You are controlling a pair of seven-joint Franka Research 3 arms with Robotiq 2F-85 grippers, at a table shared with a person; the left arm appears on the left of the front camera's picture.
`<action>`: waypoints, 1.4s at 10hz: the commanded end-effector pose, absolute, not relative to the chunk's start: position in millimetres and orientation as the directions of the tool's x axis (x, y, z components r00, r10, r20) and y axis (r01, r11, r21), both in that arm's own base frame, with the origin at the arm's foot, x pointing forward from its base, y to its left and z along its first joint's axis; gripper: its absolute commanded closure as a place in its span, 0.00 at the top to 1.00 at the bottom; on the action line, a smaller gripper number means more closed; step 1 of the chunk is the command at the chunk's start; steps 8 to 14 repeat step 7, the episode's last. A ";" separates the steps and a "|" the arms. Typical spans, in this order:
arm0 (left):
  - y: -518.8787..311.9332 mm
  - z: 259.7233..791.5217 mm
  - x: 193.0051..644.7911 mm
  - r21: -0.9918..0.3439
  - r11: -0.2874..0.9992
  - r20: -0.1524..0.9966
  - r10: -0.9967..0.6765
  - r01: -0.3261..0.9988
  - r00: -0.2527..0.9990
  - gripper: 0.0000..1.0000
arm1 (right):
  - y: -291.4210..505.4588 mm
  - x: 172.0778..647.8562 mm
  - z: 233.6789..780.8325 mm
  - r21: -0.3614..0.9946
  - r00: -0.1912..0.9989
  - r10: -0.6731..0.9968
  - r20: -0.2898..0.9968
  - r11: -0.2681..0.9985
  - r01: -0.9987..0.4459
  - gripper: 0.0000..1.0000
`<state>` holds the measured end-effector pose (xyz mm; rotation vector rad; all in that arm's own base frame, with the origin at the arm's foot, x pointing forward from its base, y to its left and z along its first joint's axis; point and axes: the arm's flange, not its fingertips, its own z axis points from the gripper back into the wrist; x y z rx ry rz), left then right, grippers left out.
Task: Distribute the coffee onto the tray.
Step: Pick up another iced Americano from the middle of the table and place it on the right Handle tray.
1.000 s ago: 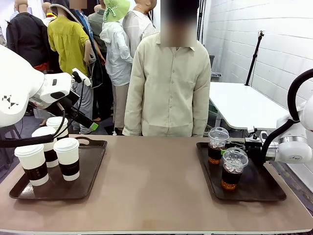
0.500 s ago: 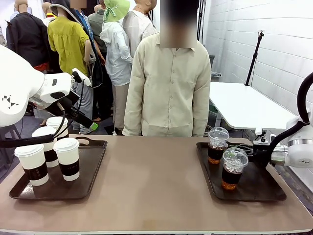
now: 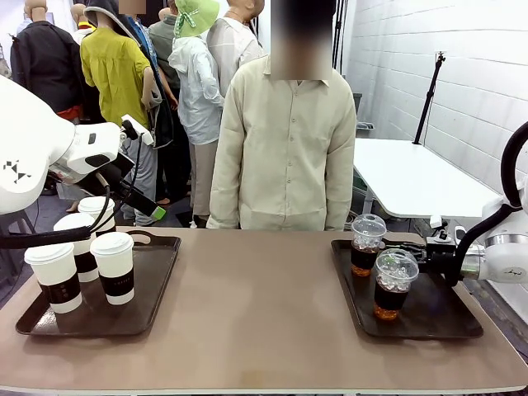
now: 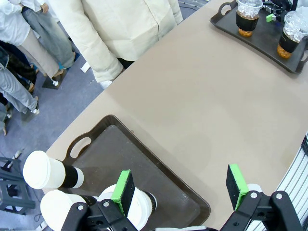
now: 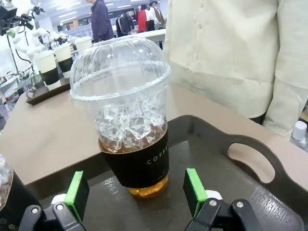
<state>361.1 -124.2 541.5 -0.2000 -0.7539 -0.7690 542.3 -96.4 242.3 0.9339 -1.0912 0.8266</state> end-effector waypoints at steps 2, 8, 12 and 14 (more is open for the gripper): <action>-123.6 541.1 360.8 0.096 0.713 0.679 -0.557 0.694 0.478 1.00 | -97.9 545.1 241.6 0.201 0.251 0.087 0.964 0.377 -0.904 1.00; -123.6 541.1 360.8 0.096 0.713 0.679 -0.557 0.694 0.478 1.00 | -97.9 545.1 241.6 0.201 0.251 0.087 0.964 0.377 -0.904 1.00; -123.6 541.1 360.8 0.096 0.713 0.679 -0.557 0.694 0.478 1.00 | -97.9 545.1 241.6 0.201 0.251 0.087 0.964 0.377 -0.904 1.00; -123.6 541.1 360.8 0.096 0.713 0.679 -0.557 0.694 0.478 1.00 | -97.9 545.1 241.6 0.201 0.251 0.087 0.964 0.377 -0.904 1.00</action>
